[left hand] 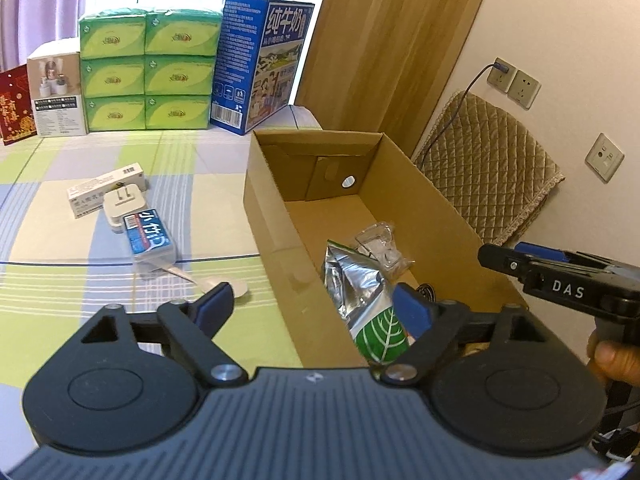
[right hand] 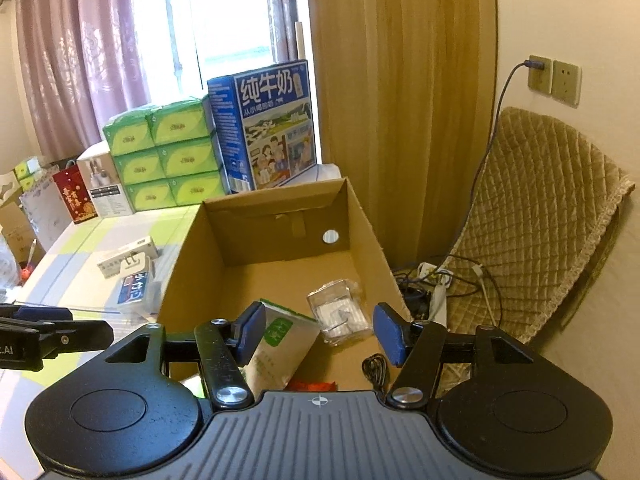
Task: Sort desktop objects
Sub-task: 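Withdraw both tools from the cardboard box back toward the table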
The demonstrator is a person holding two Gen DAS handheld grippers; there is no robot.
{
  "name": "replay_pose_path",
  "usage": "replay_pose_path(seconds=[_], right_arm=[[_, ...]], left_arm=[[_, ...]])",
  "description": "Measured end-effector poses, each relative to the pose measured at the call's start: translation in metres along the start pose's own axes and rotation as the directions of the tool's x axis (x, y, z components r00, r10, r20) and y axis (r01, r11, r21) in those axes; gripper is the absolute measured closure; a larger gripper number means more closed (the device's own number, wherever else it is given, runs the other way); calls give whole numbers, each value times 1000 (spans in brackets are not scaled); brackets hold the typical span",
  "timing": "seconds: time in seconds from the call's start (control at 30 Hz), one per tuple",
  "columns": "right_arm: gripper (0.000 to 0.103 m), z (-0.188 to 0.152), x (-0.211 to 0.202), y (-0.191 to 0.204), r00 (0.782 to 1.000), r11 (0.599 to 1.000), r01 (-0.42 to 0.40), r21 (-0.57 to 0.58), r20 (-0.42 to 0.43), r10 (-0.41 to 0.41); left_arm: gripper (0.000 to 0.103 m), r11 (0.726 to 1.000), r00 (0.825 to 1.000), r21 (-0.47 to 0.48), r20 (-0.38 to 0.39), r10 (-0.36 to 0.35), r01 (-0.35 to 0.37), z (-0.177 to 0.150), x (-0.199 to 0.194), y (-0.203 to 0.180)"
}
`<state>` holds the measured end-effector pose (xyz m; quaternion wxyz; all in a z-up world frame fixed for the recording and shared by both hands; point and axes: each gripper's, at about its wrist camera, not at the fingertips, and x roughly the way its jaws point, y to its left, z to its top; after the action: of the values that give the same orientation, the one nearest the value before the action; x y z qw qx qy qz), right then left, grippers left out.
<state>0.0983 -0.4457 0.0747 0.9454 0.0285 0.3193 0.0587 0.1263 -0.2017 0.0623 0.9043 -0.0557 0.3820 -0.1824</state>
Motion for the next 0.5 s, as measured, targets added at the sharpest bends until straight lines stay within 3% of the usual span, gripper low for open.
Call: replay_pose_path(seconds=[0.3,0.5], right_arm=[[26,-13,-19,22,1000,1000,-12,-10,-16,12],[13,-22,-27,35,999,999,-25,-20,-28,24]], left_arm=[[3,1000,999,15,23,23,-23,-13,-29,8],[2,999,998,20,27,50,-51,-23,-44,17]])
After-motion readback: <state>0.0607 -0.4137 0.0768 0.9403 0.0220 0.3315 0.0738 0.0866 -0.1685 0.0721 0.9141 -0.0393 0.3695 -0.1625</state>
